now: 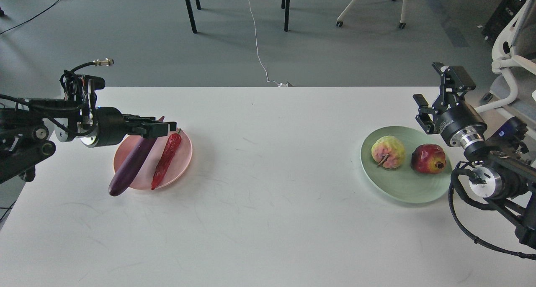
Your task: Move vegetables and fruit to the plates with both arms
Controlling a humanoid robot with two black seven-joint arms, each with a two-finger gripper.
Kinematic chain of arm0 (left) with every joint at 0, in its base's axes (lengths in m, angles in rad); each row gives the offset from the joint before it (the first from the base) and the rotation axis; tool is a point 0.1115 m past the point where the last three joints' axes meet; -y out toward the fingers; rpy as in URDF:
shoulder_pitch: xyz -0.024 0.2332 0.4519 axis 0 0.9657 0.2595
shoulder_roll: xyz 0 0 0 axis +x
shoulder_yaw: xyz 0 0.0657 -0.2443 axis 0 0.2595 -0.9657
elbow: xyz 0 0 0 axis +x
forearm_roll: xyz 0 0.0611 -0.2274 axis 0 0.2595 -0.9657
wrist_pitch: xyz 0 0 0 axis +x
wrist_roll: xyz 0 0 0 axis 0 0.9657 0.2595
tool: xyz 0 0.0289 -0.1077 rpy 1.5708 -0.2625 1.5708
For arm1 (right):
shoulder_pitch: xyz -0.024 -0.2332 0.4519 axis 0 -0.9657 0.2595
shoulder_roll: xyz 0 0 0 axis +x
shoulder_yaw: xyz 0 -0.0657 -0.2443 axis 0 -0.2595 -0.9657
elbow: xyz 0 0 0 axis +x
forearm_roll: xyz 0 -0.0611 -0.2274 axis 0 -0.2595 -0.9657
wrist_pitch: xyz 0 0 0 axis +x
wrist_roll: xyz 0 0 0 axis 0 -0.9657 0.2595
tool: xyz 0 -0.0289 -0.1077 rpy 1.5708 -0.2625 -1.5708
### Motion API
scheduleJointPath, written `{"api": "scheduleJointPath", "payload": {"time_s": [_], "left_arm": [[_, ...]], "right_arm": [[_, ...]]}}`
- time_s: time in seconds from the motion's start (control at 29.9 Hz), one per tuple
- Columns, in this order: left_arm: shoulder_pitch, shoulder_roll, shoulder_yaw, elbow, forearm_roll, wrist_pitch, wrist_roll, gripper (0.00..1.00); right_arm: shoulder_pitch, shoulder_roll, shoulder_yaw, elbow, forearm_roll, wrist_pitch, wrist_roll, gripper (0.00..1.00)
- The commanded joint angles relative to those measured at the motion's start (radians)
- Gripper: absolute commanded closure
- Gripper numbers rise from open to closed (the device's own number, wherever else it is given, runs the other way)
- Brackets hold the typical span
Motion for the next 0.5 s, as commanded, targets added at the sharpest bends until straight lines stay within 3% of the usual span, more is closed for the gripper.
{"api": "scheduleJointPath", "payload": {"time_s": [0.0, 0.17, 0.37, 0.47], "left_arm": [[0.068, -0.041, -0.077, 0.001, -0.439, 0.005, -0.119, 0.0], [0.179, -0.134, -0.135, 0.011, -0.92, 0.091, -0.131, 0.0], [0.415, -0.349, -0.528, 0.089, -0.905, 0.117, -0.13, 0.0], [0.476, -0.417, -0.613, 0.122, -0.847, 0.117, -0.13, 0.0]], "right_arm": [[0.025, 0.004, 0.026, -0.004, 0.0, -0.011, 0.0, 0.03], [0.025, 0.07, 0.043, -0.004, 0.005, -0.017, 0.0, 0.03], [0.007, 0.127, 0.031, -0.003, 0.035, -0.017, 0.0, 0.03], [-0.006, 0.127, 0.002, 0.0, 0.034, -0.017, 0.0, 0.03]]}}
